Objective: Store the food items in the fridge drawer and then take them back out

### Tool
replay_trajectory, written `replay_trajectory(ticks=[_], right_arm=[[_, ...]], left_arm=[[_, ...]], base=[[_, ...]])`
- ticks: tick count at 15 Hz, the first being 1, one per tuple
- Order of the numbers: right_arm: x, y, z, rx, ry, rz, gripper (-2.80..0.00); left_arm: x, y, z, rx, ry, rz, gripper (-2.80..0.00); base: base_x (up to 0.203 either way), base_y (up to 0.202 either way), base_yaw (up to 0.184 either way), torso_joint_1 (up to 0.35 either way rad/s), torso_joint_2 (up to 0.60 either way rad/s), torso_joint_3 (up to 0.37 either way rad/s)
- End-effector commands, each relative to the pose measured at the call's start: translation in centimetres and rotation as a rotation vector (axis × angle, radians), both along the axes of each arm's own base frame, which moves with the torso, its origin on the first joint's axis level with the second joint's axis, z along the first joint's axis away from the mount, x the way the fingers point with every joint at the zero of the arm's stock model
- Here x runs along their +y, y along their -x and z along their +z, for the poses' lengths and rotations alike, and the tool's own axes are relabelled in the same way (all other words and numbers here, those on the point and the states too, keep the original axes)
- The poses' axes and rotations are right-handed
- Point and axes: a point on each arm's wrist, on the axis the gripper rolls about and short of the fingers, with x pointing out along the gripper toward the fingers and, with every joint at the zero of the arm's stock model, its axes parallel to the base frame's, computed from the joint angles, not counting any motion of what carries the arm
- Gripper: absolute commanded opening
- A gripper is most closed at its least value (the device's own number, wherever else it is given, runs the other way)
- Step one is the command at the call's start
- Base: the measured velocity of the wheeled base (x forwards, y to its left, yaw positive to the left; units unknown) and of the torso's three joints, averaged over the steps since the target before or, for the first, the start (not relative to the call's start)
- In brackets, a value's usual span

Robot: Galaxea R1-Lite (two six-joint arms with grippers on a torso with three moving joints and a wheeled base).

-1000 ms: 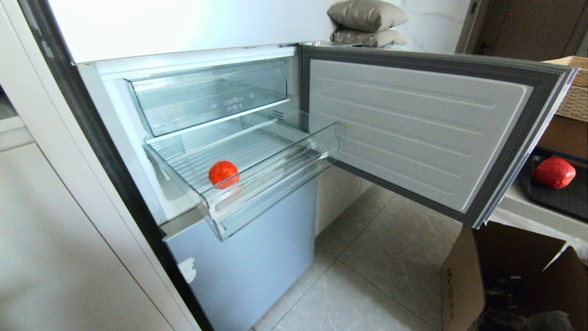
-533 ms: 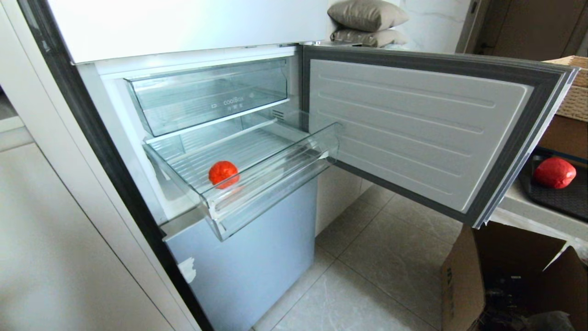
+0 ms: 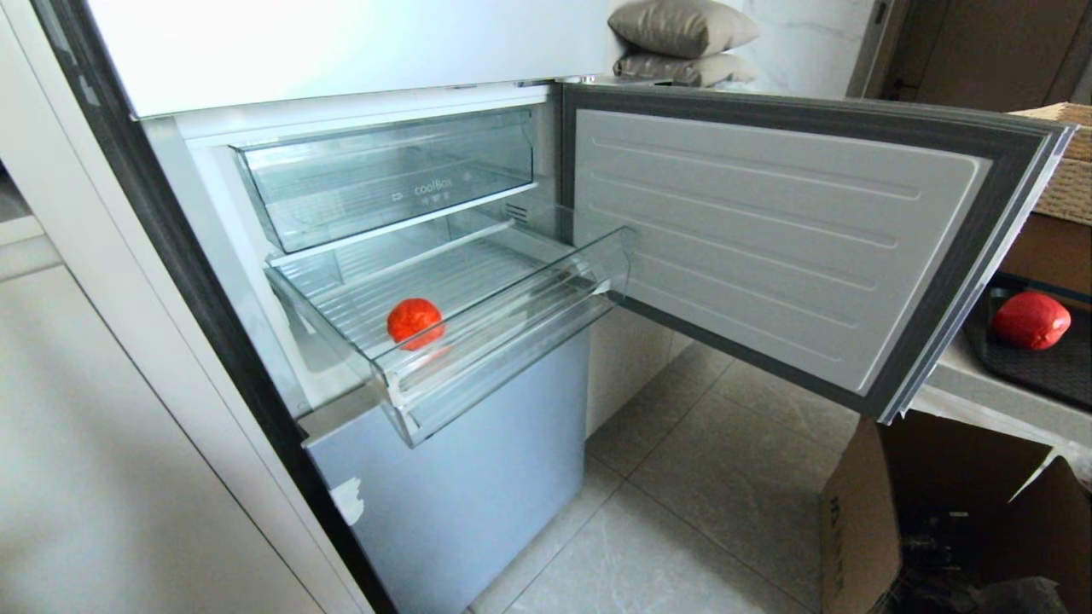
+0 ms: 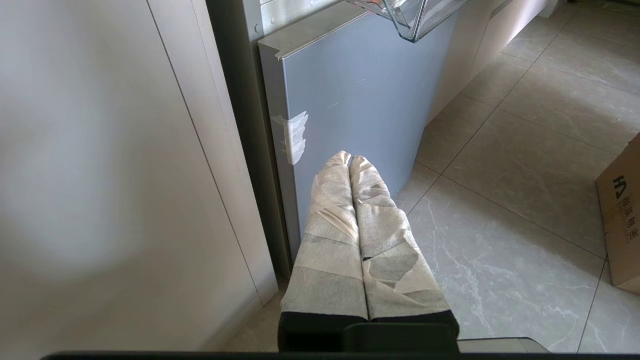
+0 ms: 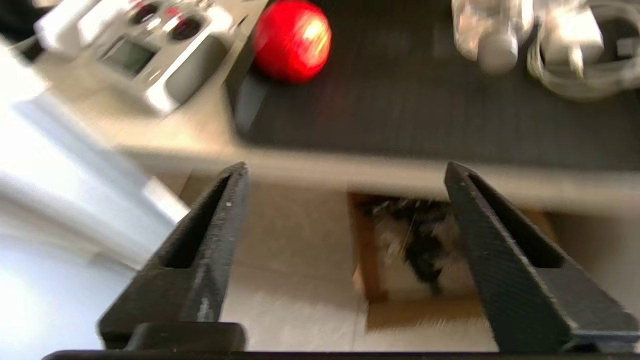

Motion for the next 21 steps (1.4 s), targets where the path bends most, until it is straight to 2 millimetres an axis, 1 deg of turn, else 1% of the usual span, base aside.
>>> replay_trajectory(ticks=[1, 2, 4, 6, 9, 15, 18, 21], right_arm=[[-4.7, -4.2, -2.2, 0.052, -0.049, 0.009, 0.0], [-5.7, -5.4, -2.5, 0.045, -0.035, 0.019, 0.0], [-7.3, -8.0, -3.6, 0.032, 0.013, 0.05, 0.0], [-8.0, -10.5, -4.6, 0.014, 0.068, 0.093, 0.0], [-8.9, -14.1, -5.3, -0.033, 0.125, 0.145, 0.0], [-10.3, -20.3, -7.3, -0.094, 0.185, 0.203, 0.0], [-10.4, -23.0, -8.3, -0.118, 0.202, 0.233, 0.0], [-10.4, -24.7, -9.6, -0.124, 0.201, 0.257, 0.0]], left_arm=[[0.0, 0.0, 0.0, 0.002, 0.0, 0.001, -2.8], [0.0, 0.0, 0.0, 0.002, 0.0, 0.001, -2.8], [0.0, 0.0, 0.0, 0.002, 0.0, 0.001, -2.8], [0.0, 0.0, 0.0, 0.002, 0.0, 0.001, -2.8], [0.0, 0.0, 0.0, 0.002, 0.0, 0.001, -2.8], [0.0, 0.0, 0.0, 0.002, 0.0, 0.001, -2.8], [0.0, 0.0, 0.0, 0.002, 0.0, 0.001, -2.8], [0.0, 0.0, 0.0, 0.002, 0.0, 0.001, -2.8]], base=[[0.0, 0.0, 0.0, 0.0, 0.0, 0.0], [0.0, 0.0, 0.0, 0.0, 0.0, 0.0], [0.0, 0.0, 0.0, 0.0, 0.0, 0.0], [0.0, 0.0, 0.0, 0.0, 0.0, 0.0], [0.0, 0.0, 0.0, 0.0, 0.0, 0.0], [0.0, 0.0, 0.0, 0.0, 0.0, 0.0], [0.0, 0.0, 0.0, 0.0, 0.0, 0.0], [0.0, 0.0, 0.0, 0.0, 0.0, 0.0]])
